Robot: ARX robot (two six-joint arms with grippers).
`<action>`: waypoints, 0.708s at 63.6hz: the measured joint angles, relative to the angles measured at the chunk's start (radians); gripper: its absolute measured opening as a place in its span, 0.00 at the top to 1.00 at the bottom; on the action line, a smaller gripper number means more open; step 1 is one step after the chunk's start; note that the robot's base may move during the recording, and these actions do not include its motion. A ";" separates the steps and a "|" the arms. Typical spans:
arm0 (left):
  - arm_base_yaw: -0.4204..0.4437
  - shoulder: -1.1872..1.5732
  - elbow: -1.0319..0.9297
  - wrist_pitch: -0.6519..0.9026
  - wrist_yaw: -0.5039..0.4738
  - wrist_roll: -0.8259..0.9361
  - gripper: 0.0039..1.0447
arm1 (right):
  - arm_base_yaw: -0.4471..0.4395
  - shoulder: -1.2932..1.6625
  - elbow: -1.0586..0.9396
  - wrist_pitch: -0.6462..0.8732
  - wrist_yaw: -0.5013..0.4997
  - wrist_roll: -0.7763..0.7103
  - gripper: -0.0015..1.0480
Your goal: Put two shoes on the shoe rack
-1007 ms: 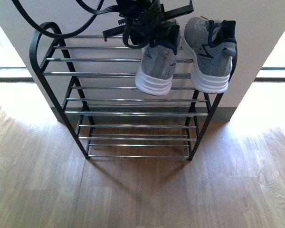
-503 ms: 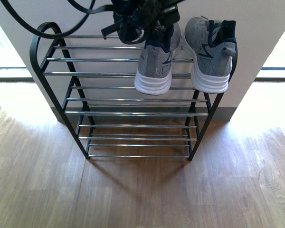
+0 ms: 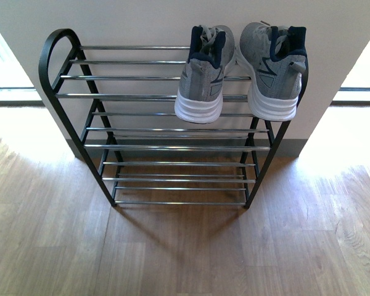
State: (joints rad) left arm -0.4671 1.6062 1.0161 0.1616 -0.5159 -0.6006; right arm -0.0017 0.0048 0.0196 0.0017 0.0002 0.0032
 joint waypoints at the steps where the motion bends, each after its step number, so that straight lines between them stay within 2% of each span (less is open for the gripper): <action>1: 0.001 -0.041 -0.034 -0.007 -0.020 0.010 0.09 | 0.000 0.000 0.000 0.000 0.000 0.000 0.09; 13: -0.007 -0.414 -0.296 -0.168 -0.177 0.040 0.09 | 0.000 0.000 0.000 0.000 0.000 0.000 0.09; 25: -0.028 -0.786 -0.455 -0.423 -0.314 0.033 0.09 | 0.000 0.000 0.000 0.000 0.000 0.000 0.09; 30: -0.031 -0.901 -0.486 -0.510 -0.341 0.008 0.09 | 0.000 0.000 0.000 0.000 0.000 0.000 0.09; 38: -0.032 -0.943 -0.491 -0.517 -0.347 -0.008 0.09 | 0.000 0.000 0.000 0.000 0.000 0.000 0.09; 40: -0.026 -0.955 -0.504 -0.487 -0.313 0.011 0.10 | 0.000 0.000 0.000 0.000 0.000 0.000 0.09; 43: 0.040 -1.031 -0.623 -0.217 -0.058 0.169 0.22 | 0.000 0.000 0.000 0.000 0.000 0.000 0.09; 45: 0.068 -1.064 -0.678 -0.120 0.033 0.247 0.27 | 0.000 0.000 0.000 0.000 0.000 0.000 0.09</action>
State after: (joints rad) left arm -0.3992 0.5426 0.3386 0.0418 -0.4828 -0.3538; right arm -0.0017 0.0048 0.0196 0.0017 0.0006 0.0032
